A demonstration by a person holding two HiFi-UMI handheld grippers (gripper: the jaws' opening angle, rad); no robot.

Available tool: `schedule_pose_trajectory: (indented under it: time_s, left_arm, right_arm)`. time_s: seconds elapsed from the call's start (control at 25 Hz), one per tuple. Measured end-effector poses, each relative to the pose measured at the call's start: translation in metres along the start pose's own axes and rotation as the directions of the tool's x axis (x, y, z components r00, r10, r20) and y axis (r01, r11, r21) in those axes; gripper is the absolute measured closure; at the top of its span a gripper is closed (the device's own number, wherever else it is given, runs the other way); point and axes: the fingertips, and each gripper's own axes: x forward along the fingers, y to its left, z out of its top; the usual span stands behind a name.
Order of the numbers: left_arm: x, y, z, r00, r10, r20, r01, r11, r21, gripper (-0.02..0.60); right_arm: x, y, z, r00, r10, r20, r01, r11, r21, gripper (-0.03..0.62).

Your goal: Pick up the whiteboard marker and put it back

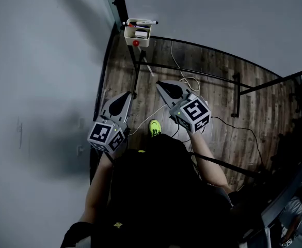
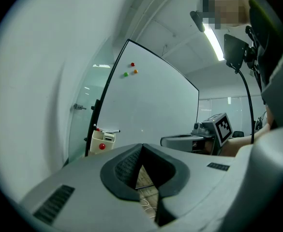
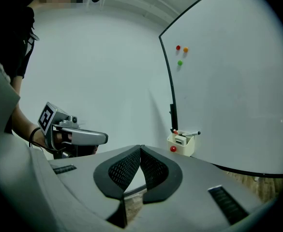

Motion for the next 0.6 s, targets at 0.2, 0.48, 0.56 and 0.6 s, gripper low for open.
schedule_pose_trajectory:
  time_s: [0.2, 0.48, 0.56, 0.6]
  left_arm:
    - [0.018, 0.007, 0.008, 0.999, 0.033, 0.010, -0.033, 0.999, 0.008, 0.549]
    - [0.042, 0.007, 0.016, 0.999, 0.047, 0.016, -0.048, 0.999, 0.018, 0.549]
    - [0.045, 0.007, 0.019, 0.999, 0.047, 0.018, -0.048, 0.998, 0.027, 0.549]
    - [0.047, 0.007, 0.020, 0.999, 0.047, 0.020, -0.048, 0.998, 0.029, 0.549]
  right_arm:
    - [0.007, -0.022, 0.001, 1.000, 0.025, -0.004, -0.026, 1.000, -0.013, 0.603]
    - [0.015, -0.041, 0.010, 0.998, 0.053, 0.017, -0.052, 0.999, -0.015, 0.603]
    - [0.019, -0.044, 0.013, 0.998, 0.055, 0.026, -0.054, 0.998, -0.018, 0.603]
    - [0.021, -0.045, 0.014, 0.998, 0.057, 0.028, -0.056, 0.998, -0.021, 0.603]
